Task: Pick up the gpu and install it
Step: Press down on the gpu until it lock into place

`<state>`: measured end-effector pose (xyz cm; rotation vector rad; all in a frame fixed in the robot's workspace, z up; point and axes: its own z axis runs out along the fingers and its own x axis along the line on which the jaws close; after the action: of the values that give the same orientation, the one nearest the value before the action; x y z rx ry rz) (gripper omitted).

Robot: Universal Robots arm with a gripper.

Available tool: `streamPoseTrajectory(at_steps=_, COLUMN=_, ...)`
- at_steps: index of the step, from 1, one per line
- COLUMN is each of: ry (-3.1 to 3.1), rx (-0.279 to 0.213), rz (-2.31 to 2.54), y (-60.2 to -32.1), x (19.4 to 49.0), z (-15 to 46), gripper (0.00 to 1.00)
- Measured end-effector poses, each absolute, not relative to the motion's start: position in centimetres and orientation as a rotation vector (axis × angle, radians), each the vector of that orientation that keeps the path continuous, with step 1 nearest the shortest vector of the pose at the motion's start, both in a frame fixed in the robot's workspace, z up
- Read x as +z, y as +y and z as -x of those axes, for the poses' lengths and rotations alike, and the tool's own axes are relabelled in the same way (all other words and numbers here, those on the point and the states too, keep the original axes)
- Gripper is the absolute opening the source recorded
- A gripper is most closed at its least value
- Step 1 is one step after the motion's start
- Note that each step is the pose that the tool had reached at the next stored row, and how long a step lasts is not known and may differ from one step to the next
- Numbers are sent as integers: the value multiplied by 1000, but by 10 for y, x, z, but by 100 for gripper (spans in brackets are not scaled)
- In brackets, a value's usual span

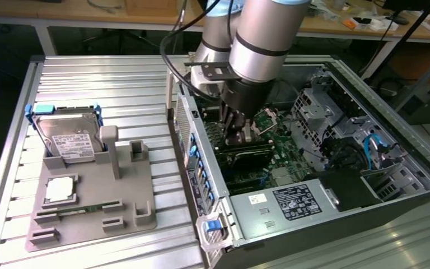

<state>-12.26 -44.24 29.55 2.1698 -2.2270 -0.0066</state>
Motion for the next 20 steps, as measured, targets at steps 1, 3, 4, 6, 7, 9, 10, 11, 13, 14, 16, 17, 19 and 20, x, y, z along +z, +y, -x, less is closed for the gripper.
streamPoseTrajectory(at_steps=1, ry=-2227, rx=-7, rz=-2170, y=-443, x=295, z=119, gripper=11)
streamPoseTrajectory(at_steps=3, ry=-2227, rx=-7, rz=-2170, y=-444, x=294, z=109, gripper=11)
streamPoseTrajectory(at_steps=4, ry=-2227, rx=-7, rz=-2170, y=-445, x=293, z=103, gripper=11)
streamPoseTrajectory(at_steps=6, ry=-2227, rx=-7, rz=-2170, y=-447, x=292, z=95, gripper=11)
streamPoseTrajectory(at_steps=7, ry=-2227, rx=-7, rz=-2169, y=-448, x=292, z=90, gripper=11)
streamPoseTrajectory(at_steps=9, ry=-2226, rx=-7, rz=-2170, y=-451, x=291, z=82, gripper=11)
streamPoseTrajectory(at_steps=10, ry=-2226, rx=-8, rz=-2169, y=-452, x=290, z=78, gripper=11)
streamPoseTrajectory(at_steps=11, ry=-2226, rx=-8, rz=-2169, y=-453, x=289, z=75, gripper=11)
streamPoseTrajectory(at_steps=13, ry=-2226, rx=-8, rz=-2169, y=-455, x=288, z=74, gripper=11)
streamPoseTrajectory(at_steps=14, ry=-2226, rx=-8, rz=-2169, y=-455, x=288, z=74, gripper=11)
streamPoseTrajectory(at_steps=16, ry=-2226, rx=-8, rz=-2169, y=-455, x=284, z=74, gripper=11)
streamPoseTrajectory(at_steps=17, ry=-2226, rx=-8, rz=-2169, y=-455, x=282, z=74, gripper=11)
streamPoseTrajectory(at_steps=19, ry=-2226, rx=-8, rz=-2169, y=-455, x=279, z=74, gripper=11)
streamPoseTrajectory(at_steps=20, ry=-2226, rx=-8, rz=-2169, y=-455, x=277, z=74, gripper=11)
